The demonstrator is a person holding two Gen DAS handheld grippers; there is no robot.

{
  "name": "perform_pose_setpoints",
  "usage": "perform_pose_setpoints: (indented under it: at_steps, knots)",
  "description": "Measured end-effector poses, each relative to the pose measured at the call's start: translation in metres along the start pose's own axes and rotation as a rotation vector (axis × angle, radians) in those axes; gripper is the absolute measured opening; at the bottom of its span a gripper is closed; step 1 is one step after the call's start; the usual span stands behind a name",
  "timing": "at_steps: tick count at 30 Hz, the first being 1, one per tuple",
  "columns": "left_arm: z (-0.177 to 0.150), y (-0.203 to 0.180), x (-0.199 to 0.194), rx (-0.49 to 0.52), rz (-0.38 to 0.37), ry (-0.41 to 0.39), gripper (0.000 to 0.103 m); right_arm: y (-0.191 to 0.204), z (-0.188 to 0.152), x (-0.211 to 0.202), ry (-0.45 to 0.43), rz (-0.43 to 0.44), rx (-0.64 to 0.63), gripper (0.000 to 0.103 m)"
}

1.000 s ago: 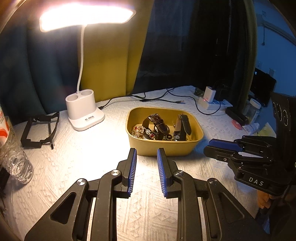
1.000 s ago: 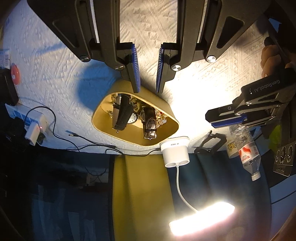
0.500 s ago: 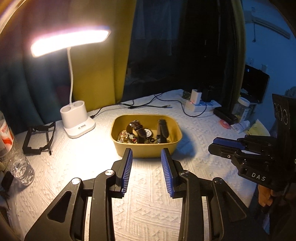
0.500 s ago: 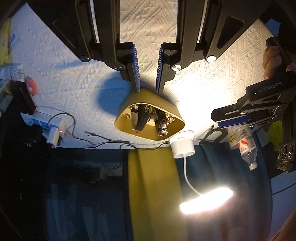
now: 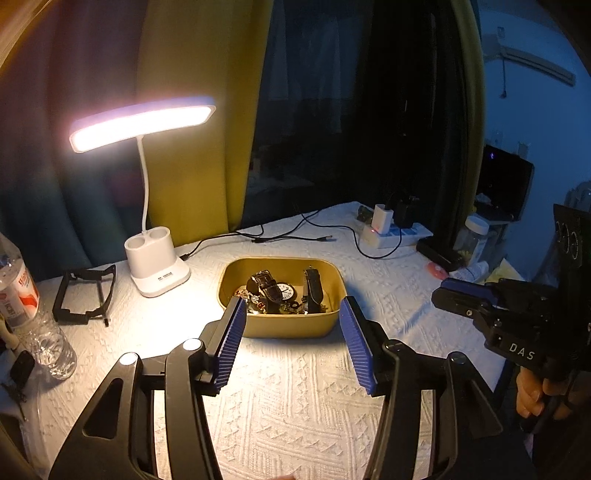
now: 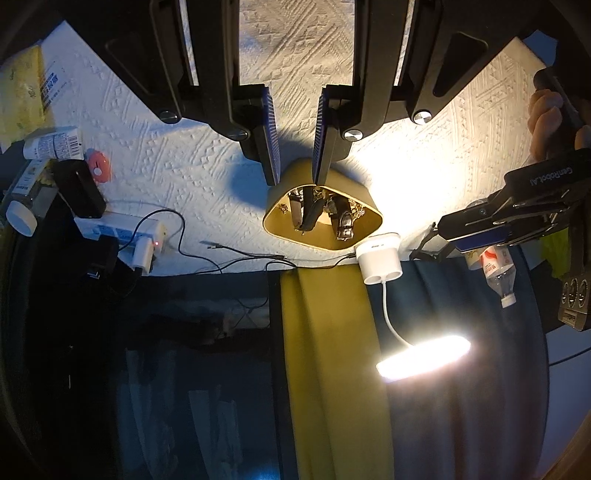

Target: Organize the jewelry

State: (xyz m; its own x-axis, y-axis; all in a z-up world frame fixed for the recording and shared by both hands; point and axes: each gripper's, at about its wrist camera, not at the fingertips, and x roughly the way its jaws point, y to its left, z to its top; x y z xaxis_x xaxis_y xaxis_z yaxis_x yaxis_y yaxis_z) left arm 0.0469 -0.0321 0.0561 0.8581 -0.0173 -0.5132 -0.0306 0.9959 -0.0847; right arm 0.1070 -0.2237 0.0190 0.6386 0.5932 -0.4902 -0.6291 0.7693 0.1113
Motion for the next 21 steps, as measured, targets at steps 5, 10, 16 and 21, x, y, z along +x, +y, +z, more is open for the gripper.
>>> perform_pose_setpoints:
  at_steps: [5,10,16,21]
  knots:
    - [0.0003,0.0001,-0.0040,0.007,0.032,-0.019,0.056,-0.0002,0.0012,0.0005,0.001,0.000,-0.003,0.018]
    - [0.0017,0.0023,-0.0056,0.003,0.034,-0.026,0.056,0.0013,0.0029,0.0005,-0.001,0.002,-0.009,0.018]
    - [0.0021,0.0024,-0.0066,0.005,0.032,-0.026,0.056,0.0008,0.0036,0.0016,-0.003,0.001,-0.011,0.018]
    - [0.0025,0.0020,-0.0065,0.006,0.028,-0.023,0.056,0.0013,0.0033,0.0021,-0.002,-0.001,-0.010,0.018]
